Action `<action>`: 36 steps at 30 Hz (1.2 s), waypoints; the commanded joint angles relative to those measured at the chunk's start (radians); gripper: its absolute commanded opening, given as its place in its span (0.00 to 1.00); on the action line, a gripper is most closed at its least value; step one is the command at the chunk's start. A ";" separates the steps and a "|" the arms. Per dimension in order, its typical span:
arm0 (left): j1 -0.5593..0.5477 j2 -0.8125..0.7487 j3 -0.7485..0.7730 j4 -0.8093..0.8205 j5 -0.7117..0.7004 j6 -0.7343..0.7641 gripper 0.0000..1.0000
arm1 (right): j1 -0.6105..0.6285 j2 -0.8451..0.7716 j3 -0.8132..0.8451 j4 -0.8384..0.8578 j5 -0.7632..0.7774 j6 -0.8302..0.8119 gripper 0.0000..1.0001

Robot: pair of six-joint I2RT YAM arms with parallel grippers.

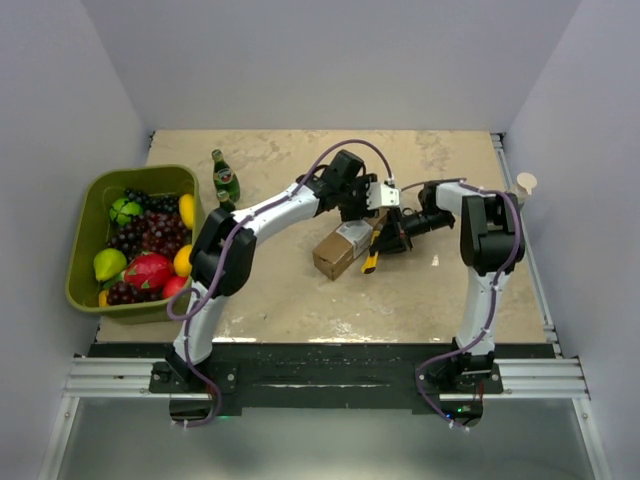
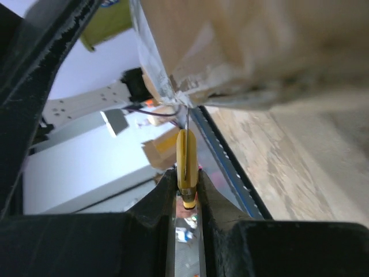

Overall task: Unpack the express box
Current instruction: Cut the express box at the center of the board, then place the knife at the center of the board.

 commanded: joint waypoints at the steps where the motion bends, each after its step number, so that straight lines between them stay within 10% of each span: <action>1: 0.001 0.063 -0.066 -0.027 -0.050 -0.012 0.62 | 0.062 -0.094 -0.141 0.047 -0.193 0.151 0.00; 5: 0.006 0.031 -0.110 0.001 -0.054 -0.029 0.63 | 0.067 -0.221 -0.385 0.657 -0.422 0.725 0.00; 10: 0.023 -0.027 -0.160 0.050 -0.054 -0.068 0.66 | 0.024 -0.299 -0.275 0.681 -0.378 0.792 0.00; 15: 0.053 -0.098 -0.143 0.086 -0.042 -0.144 0.76 | -0.051 -0.286 -0.094 0.568 -0.254 0.627 0.00; 19: 0.128 -0.153 -0.103 0.043 0.071 -0.219 0.80 | -0.081 -0.269 0.211 0.182 0.082 0.181 0.00; 23: 0.201 -0.216 -0.089 -0.065 0.240 -0.259 0.87 | -0.081 -0.276 0.353 0.150 0.469 0.016 0.00; 36: 0.192 -0.153 0.020 -0.477 0.493 -0.229 1.00 | -0.091 -0.402 0.069 0.363 0.805 -0.017 0.00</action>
